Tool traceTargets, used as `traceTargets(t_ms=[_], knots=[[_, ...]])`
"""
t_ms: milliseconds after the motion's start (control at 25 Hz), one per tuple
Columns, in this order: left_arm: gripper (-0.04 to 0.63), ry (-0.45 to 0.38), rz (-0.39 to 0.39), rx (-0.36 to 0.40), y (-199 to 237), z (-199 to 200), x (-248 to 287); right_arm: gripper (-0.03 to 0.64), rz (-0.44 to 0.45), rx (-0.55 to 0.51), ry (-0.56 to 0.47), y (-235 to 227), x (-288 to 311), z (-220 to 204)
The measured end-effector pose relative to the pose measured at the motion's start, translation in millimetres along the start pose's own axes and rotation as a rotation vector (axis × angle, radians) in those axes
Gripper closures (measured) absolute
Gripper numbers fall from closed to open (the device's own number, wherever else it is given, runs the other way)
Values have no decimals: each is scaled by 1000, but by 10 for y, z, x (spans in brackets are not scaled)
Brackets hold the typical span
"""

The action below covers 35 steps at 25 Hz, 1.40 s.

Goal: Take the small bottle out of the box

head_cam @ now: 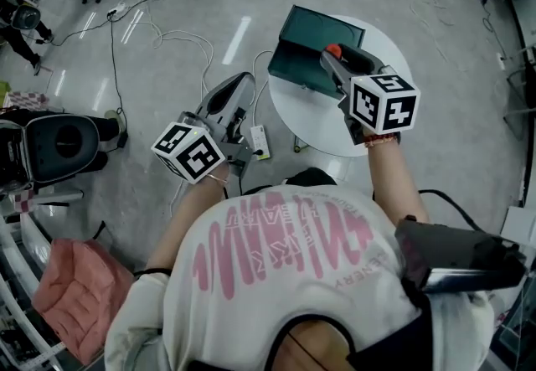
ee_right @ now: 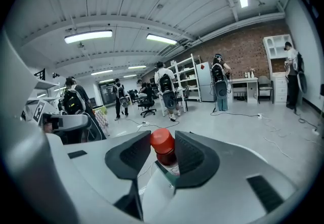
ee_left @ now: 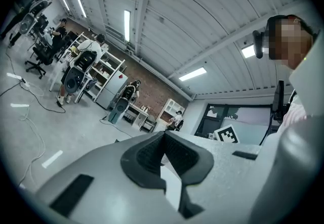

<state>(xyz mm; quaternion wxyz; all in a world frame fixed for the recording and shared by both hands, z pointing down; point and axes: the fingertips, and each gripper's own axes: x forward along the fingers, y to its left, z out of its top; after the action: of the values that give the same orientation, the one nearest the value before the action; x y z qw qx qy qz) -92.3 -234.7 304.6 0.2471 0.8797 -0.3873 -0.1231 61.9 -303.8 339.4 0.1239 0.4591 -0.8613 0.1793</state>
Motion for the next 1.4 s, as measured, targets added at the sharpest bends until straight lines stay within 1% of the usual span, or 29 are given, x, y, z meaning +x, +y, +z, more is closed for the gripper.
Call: traceTargets(t_ms=[80, 240, 440, 600, 760, 800, 920, 1000, 1120, 1160, 1200, 1320, 1400], knots=[[588, -23, -16, 17, -76, 107, -96, 466, -2, -11, -31, 108, -111, 100], [588, -48, -44, 49, -283, 291, -227, 466, -12, 5, -99, 230, -397, 327], [588, -51, -50, 51, -506, 402, -344, 466, -25, 11, -140, 342, -792, 482], [588, -47, -73, 70, -715, 492, -512, 466, -40, 21, -161, 510, -1078, 542], [588, -27, -98, 67, -957, 709, -537, 466, -56, 43, -184, 625, -1377, 852], [588, -24, -103, 66, -966, 702, -595, 466, -58, 42, -188, 695, -1415, 847], [588, -23, -123, 69, -830, 424, -1033, 466, -55, 33, -197, 1104, -1426, 455], [588, -20, -142, 73, -833, 344, -1212, 466, -60, 30, -197, 1289, -1472, 317], [588, 1, -155, 71, -1031, 573, -1210, 466, -71, 36, -183, 1369, -1607, 537], [588, 5, -157, 68, -1088, 622, -1238, 466, -72, 38, -181, 1411, -1657, 577], [588, 7, -160, 62, -1119, 593, -1316, 466, -72, 39, -183, 1477, -1708, 529], [588, 2, -176, 36, -1125, 237, -1662, 466, -73, 40, -199, 1708, -1853, 98], [588, 12, -189, 39, -1170, 93, -1793, 466, -78, 44, -209, 1799, -1945, -68]])
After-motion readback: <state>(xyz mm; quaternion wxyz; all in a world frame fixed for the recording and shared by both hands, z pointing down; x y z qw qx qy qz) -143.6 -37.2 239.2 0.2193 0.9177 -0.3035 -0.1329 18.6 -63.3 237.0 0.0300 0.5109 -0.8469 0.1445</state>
